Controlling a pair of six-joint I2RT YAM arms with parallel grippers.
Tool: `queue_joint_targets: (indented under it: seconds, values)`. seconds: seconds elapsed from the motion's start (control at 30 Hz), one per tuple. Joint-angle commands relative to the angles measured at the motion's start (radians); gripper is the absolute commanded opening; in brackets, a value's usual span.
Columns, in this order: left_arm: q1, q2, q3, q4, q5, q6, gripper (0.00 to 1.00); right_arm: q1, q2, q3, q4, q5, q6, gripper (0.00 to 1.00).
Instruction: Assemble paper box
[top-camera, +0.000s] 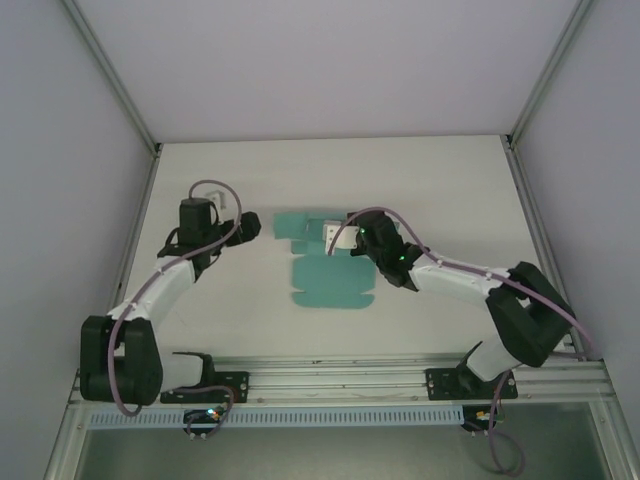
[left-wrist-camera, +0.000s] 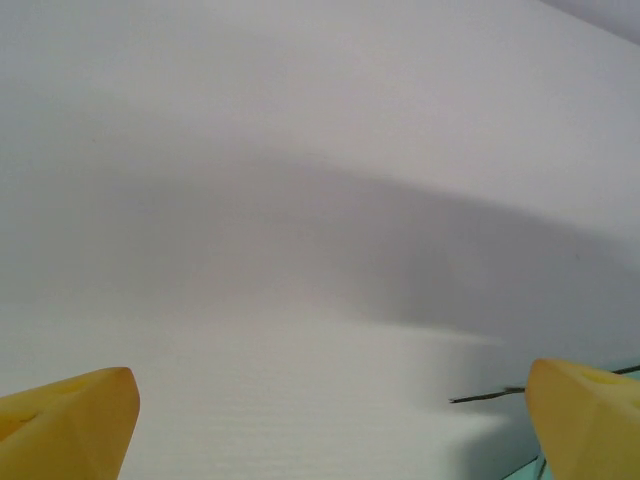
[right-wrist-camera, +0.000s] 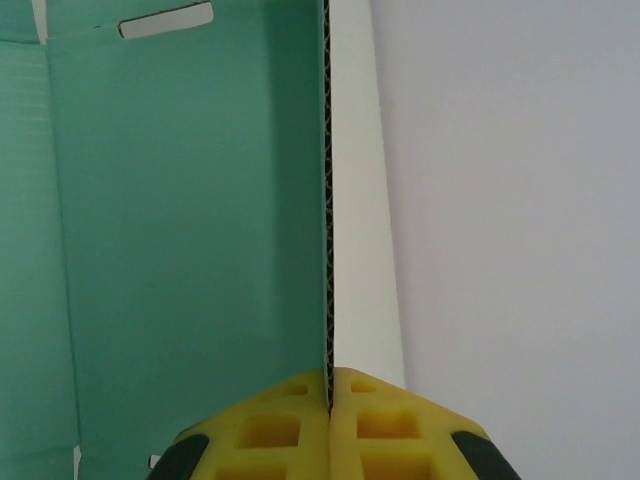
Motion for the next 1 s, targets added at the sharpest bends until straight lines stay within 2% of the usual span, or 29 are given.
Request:
queue_joint_targets:
  seconds: [0.0,0.1,0.27,0.43,0.6,0.77,0.97]
  values:
    - [0.002,0.077,0.067,0.056,-0.001,0.019,1.00,0.013,0.035,-0.001,0.104,0.091,-0.109,0.00]
    - [0.001,0.174,0.092,0.120,0.073,0.031,1.00,0.022,0.045,-0.010,0.125,0.092,-0.107,0.00]
    - [-0.003,0.311,0.121,0.259,0.181,0.028,0.93,0.029,0.045,-0.038,0.150,0.093,-0.101,0.00]
    - [-0.015,0.401,0.155,0.325,0.283,0.030,0.85,0.031,0.064,-0.051,0.166,0.109,-0.085,0.00]
    - [-0.058,0.395,0.102,0.409,0.387,0.098,0.72,0.035,0.071,-0.051,0.158,0.113,-0.045,0.00]
    - [-0.089,0.352,-0.008,0.514,0.500,0.130,0.64,0.037,0.071,-0.046,0.165,0.129,-0.026,0.00]
    - [-0.148,0.341,-0.071,0.569,0.529,0.153,0.51,0.046,0.078,-0.059,0.175,0.143,-0.055,0.00]
